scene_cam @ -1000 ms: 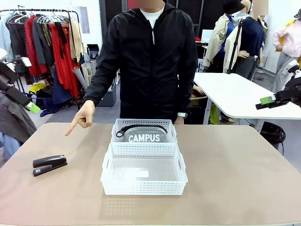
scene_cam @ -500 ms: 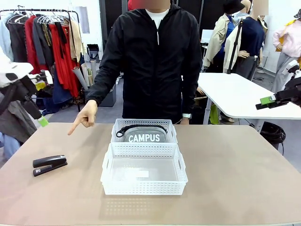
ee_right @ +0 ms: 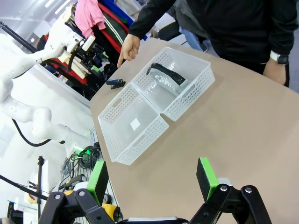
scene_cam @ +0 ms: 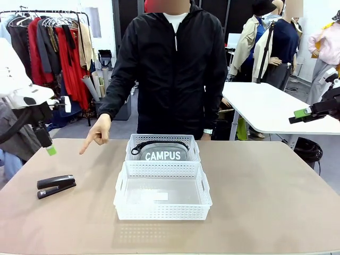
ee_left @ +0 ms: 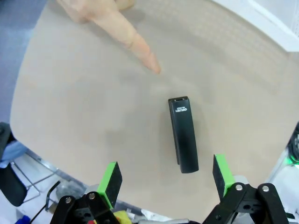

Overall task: Distribute items into two baskets.
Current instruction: Pick up the Stapler that the person points to.

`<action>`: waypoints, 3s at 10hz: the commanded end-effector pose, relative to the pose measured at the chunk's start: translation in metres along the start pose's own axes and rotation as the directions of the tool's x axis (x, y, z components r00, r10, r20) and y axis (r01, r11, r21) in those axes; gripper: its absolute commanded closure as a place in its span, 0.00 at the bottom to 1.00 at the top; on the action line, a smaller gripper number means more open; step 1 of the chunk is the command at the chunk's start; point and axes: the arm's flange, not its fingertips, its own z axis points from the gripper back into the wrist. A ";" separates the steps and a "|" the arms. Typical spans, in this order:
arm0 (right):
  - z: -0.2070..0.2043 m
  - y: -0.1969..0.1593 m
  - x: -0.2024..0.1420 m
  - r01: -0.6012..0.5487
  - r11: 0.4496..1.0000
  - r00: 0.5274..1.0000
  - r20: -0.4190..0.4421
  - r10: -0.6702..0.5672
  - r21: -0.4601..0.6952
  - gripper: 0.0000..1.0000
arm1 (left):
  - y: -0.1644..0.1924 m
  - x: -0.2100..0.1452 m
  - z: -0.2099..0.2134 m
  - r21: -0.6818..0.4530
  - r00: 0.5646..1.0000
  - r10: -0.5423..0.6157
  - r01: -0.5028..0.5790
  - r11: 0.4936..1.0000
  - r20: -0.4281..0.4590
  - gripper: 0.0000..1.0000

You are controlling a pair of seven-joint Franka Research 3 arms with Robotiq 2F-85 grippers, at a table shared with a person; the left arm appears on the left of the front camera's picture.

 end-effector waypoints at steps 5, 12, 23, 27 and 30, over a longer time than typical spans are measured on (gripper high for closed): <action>-0.001 0.004 0.000 0.001 1.000 1.000 0.005 -0.001 -0.008 0.00 | -0.021 0.005 -0.024 0.013 0.992 -0.069 0.071 0.997 -0.105 0.00; -0.001 0.004 0.000 0.001 1.000 1.000 0.005 -0.001 -0.008 0.00 | -0.027 0.008 -0.061 0.047 0.996 -0.057 0.061 0.997 -0.073 0.00; -0.001 0.004 0.000 0.001 1.000 1.000 0.005 -0.001 -0.008 0.00 | -0.032 0.007 -0.120 0.016 0.986 -0.041 0.044 0.999 -0.161 0.00; -0.001 0.004 0.000 0.001 1.000 1.000 0.005 -0.001 -0.008 0.00 | -0.027 0.006 -0.126 0.036 0.985 -0.035 0.041 0.999 -0.170 0.00; -0.001 0.004 0.000 0.001 1.000 1.000 0.005 -0.001 -0.008 0.00 | -0.026 0.007 -0.123 0.038 0.980 -0.042 0.050 0.998 -0.197 0.16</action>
